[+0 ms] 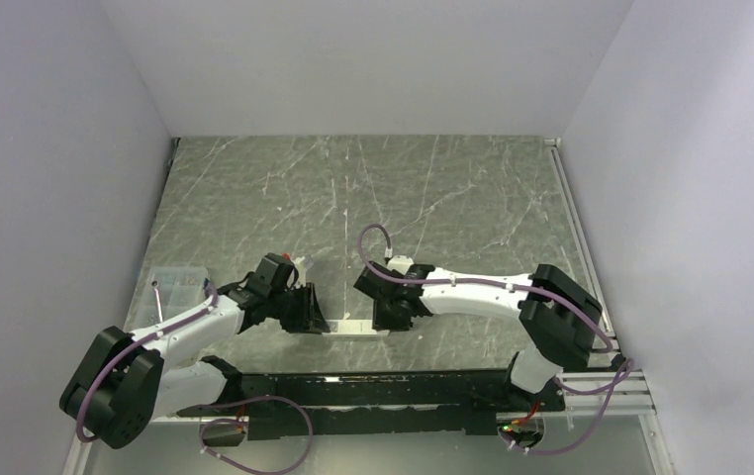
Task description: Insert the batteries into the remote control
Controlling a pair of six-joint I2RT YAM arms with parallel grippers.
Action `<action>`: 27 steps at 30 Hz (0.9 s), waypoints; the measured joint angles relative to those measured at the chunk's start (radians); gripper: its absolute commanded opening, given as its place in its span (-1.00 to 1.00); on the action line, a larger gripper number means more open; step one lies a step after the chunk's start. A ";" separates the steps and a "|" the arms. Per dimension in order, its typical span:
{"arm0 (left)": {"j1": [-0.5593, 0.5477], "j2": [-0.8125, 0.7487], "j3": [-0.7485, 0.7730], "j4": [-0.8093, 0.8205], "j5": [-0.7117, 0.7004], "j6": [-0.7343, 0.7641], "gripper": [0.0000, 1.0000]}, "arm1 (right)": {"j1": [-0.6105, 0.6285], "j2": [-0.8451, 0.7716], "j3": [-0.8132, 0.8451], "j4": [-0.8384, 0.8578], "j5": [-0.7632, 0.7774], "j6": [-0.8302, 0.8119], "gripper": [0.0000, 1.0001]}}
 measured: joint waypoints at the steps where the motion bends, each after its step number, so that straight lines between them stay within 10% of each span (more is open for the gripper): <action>1: 0.000 0.000 0.000 0.000 0.000 0.000 -0.35 | 0.000 0.003 0.005 -0.005 -0.002 -0.004 -0.36; 27: -0.005 0.023 -0.010 0.023 0.008 0.000 -0.34 | -0.003 0.047 0.051 -0.038 -0.035 -0.058 -0.22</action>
